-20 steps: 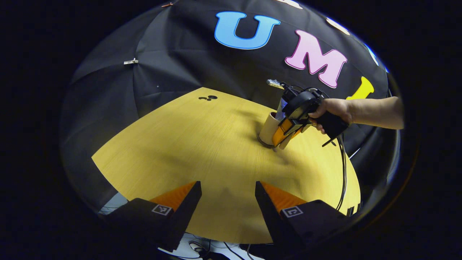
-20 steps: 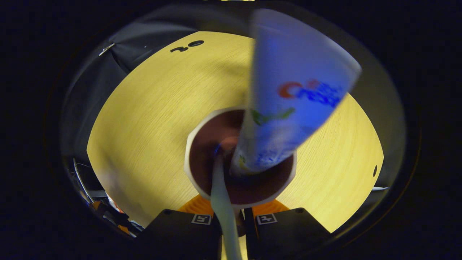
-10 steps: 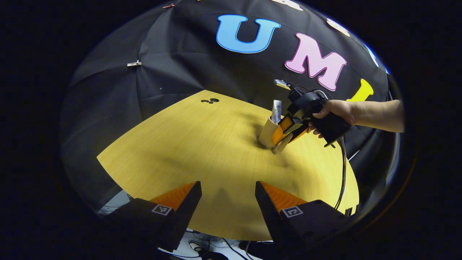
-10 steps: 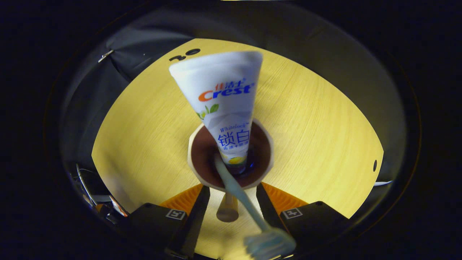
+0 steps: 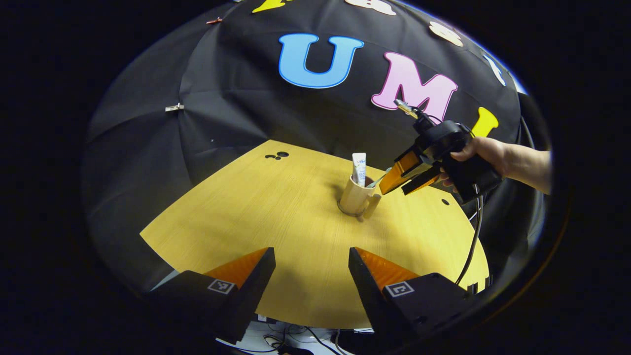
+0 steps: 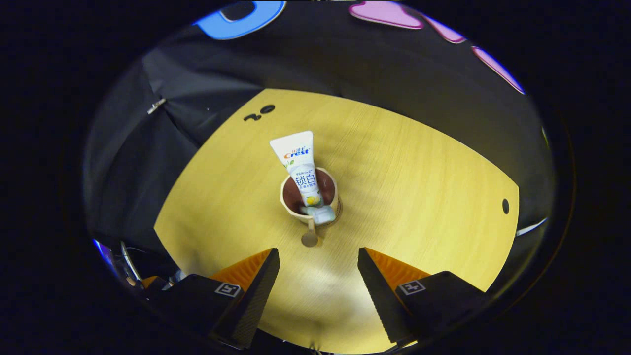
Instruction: Put the toothbrush and toothpaste on the desktop into the cup, then pick up the cup and place it on the coaster on the desktop.
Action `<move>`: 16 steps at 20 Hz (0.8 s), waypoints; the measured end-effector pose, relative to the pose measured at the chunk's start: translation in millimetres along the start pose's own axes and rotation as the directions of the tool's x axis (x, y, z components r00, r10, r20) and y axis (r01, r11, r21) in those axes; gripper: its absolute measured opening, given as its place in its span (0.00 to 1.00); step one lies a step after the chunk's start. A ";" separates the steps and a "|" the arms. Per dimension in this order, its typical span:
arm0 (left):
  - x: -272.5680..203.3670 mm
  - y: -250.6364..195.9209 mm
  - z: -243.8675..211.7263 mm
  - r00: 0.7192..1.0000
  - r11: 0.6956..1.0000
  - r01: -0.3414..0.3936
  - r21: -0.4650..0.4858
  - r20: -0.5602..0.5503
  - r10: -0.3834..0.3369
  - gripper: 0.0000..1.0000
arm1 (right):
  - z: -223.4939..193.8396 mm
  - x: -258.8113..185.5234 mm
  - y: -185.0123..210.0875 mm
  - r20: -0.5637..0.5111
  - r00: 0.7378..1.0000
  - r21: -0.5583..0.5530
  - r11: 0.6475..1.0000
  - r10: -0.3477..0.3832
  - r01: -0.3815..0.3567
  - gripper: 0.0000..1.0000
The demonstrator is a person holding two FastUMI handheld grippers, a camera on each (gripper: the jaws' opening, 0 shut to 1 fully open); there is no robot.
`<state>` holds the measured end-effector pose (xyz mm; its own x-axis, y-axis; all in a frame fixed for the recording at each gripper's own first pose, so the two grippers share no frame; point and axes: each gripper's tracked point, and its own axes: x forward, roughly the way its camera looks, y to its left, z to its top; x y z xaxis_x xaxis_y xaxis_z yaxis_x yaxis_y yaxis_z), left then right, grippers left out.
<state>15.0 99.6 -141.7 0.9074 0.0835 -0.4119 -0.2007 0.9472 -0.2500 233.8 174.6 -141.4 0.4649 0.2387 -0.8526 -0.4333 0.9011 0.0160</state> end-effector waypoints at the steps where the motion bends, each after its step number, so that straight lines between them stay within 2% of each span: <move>1: -3.7 -5.0 4.8 1.000 1.000 0.007 0.006 0.008 -0.007 0.95 | 1.0 -16.6 -0.7 0.031 1.000 0.020 1.000 0.004 -0.005 0.99; 4: -9.8 -19.0 16.3 0.999 0.999 0.033 0.027 0.038 -0.034 0.95 | 4.3 -67.9 -8.7 0.165 0.986 0.086 0.996 0.002 -0.017 0.99; 6: -15.3 -31.1 25.6 0.996 0.997 0.066 0.042 0.059 -0.068 0.95 | 10.2 -105.8 -4.9 0.287 0.958 0.143 0.988 0.018 -0.061 0.99; 8: -25.1 -35.6 36.9 0.992 0.995 0.078 0.056 0.091 -0.083 0.96 | 6.8 -140.5 -18.0 0.384 0.923 0.166 0.986 -0.038 -0.028 0.98; 12: -49.7 -39.4 73.3 0.976 0.989 0.056 0.135 0.202 -0.083 0.96 | -22.0 -211.8 -19.2 0.562 0.811 0.239 0.971 -0.161 0.027 0.98; 16: -88.1 -45.8 102.6 0.946 0.983 0.087 0.165 0.296 -0.133 0.96 | -69.6 -268.1 5.2 0.680 0.691 0.254 0.963 -0.244 0.090 0.98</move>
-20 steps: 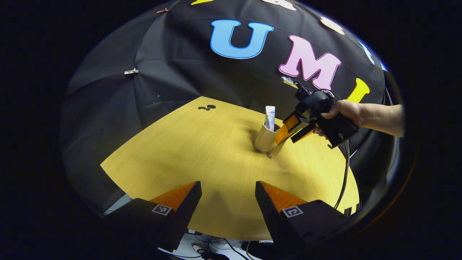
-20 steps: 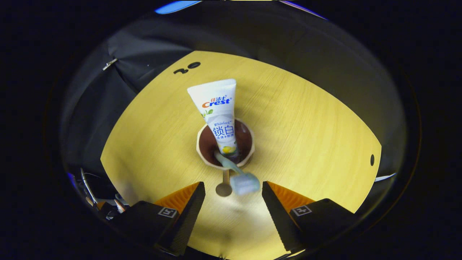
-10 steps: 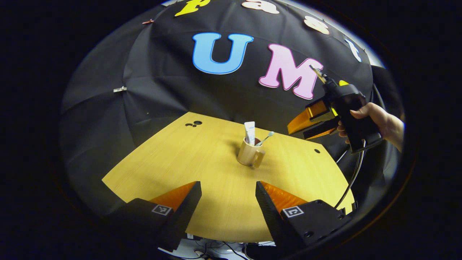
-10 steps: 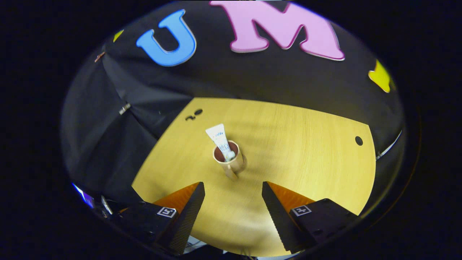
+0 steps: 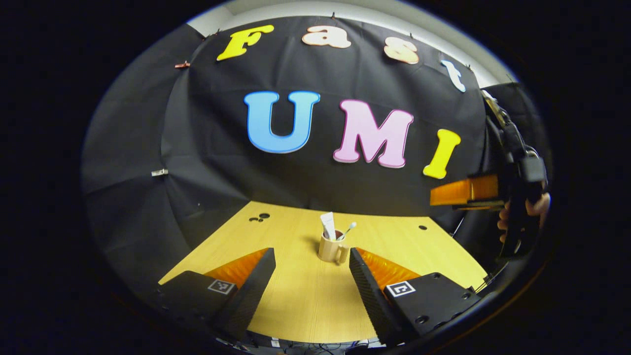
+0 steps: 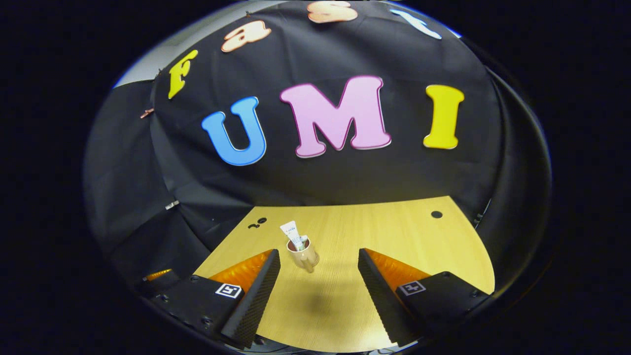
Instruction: Put the toothbrush and toothpaste on the desktop into the cup, then pick up the cup and place it on the coaster on the desktop.
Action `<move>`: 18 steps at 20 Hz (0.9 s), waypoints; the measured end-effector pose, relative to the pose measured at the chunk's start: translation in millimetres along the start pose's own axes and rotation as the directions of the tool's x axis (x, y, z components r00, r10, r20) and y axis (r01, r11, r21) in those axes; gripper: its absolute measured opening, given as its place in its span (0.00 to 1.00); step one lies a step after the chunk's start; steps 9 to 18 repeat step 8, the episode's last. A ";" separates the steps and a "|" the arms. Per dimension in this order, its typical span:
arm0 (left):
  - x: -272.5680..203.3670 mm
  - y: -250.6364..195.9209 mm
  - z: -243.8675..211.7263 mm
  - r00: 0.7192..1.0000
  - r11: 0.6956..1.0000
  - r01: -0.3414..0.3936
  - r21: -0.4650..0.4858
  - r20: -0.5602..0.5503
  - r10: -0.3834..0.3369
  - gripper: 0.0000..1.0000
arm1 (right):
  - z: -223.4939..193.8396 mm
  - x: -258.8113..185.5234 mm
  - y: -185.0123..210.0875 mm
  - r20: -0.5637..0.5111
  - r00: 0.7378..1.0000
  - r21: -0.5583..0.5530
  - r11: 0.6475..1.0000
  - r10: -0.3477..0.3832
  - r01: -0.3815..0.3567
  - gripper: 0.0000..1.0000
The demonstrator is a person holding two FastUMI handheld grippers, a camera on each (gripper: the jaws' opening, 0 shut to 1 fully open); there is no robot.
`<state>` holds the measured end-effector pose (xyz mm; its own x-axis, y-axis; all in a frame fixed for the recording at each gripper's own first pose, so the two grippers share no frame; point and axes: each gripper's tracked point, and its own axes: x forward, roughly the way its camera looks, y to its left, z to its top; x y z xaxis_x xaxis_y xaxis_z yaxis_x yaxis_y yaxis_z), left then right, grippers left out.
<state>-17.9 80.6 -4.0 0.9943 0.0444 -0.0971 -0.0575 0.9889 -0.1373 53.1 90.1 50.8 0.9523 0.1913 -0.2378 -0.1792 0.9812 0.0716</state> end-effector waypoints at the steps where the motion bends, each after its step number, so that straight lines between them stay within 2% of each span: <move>1: -6.2 -1.5 7.1 1.000 1.000 0.005 0.002 0.016 -0.005 0.96 | -3.5 -17.0 4.0 0.040 0.999 -0.001 1.000 -0.018 0.018 0.98; 5: -43.0 -1.4 27.1 0.992 1.000 -0.001 0.031 0.126 -0.003 0.96 | -23.5 -77.2 11.8 0.148 0.984 -0.030 0.994 -0.100 0.106 0.98; 8: -68.9 -14.4 27.4 0.985 0.998 0.057 0.039 0.163 -0.063 0.96 | -34.3 -110.1 23.0 0.225 0.967 -0.054 0.989 -0.122 0.138 0.98; 18: -68.9 -14.4 27.4 0.985 0.998 0.057 0.039 0.163 -0.063 0.96 | -34.3 -110.1 23.0 0.225 0.967 -0.054 0.989 -0.122 0.138 0.98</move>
